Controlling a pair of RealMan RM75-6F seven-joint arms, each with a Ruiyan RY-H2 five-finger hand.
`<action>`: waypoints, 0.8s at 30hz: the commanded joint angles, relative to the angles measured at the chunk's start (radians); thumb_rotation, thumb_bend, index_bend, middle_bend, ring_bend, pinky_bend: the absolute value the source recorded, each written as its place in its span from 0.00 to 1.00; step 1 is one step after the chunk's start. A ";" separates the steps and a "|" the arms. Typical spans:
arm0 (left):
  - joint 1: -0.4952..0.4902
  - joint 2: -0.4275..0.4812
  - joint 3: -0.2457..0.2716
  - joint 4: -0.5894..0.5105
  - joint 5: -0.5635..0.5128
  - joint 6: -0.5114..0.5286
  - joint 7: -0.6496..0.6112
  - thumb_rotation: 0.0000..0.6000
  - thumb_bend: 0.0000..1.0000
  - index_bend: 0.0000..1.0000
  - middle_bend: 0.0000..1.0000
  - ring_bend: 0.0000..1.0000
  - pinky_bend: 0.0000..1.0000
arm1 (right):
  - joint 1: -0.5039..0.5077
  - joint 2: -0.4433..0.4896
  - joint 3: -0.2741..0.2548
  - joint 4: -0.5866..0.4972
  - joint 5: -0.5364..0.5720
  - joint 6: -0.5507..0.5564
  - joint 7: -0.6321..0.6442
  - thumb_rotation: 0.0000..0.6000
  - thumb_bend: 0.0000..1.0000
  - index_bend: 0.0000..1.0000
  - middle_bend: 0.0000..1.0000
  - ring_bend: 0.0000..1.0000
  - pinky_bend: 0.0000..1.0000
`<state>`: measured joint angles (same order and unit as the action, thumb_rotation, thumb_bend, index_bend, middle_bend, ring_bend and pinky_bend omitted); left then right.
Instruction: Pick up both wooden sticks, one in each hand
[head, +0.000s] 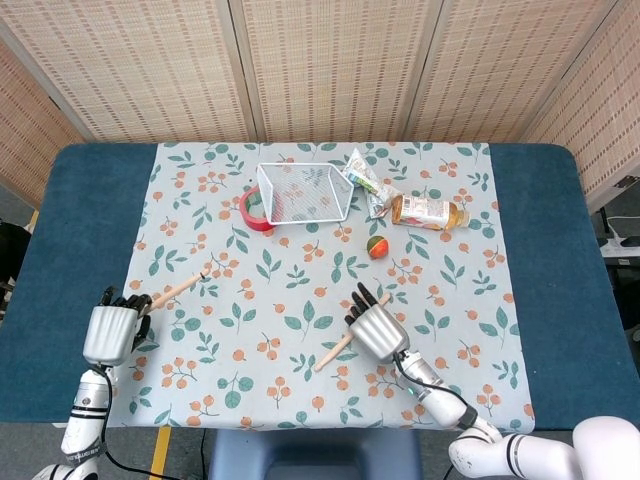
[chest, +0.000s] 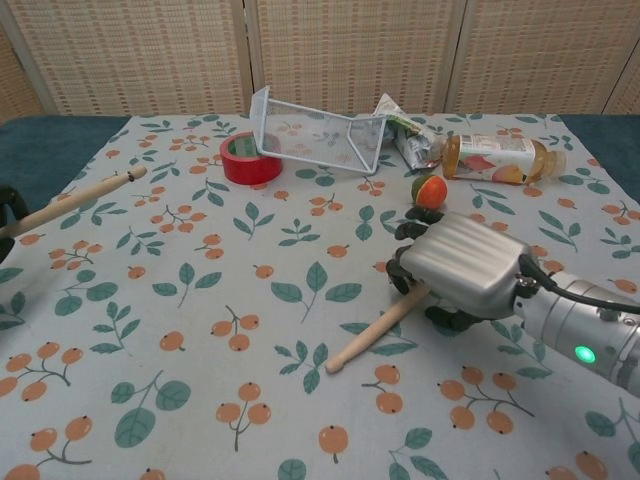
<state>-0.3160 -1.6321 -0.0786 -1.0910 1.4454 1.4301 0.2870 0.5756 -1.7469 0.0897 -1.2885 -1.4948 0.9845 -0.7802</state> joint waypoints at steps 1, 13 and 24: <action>0.000 0.000 -0.002 0.000 0.000 -0.001 -0.001 1.00 0.62 0.85 0.91 0.59 0.27 | 0.007 -0.003 -0.003 0.002 0.019 -0.011 -0.023 1.00 0.30 0.45 0.39 0.14 0.09; 0.003 0.005 -0.004 -0.010 0.002 -0.011 0.002 1.00 0.62 0.85 0.91 0.59 0.27 | 0.010 -0.012 -0.025 0.018 -0.001 0.040 -0.004 1.00 0.30 0.82 0.66 0.38 0.20; 0.010 0.039 -0.026 -0.038 -0.008 0.000 -0.029 1.00 0.62 0.85 0.91 0.59 0.27 | -0.025 0.018 -0.020 -0.025 -0.019 0.142 0.140 1.00 0.30 1.00 0.83 0.57 0.27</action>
<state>-0.3064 -1.5954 -0.1034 -1.1266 1.4380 1.4302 0.2596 0.5607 -1.7384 0.0651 -1.2976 -1.5140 1.1079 -0.6683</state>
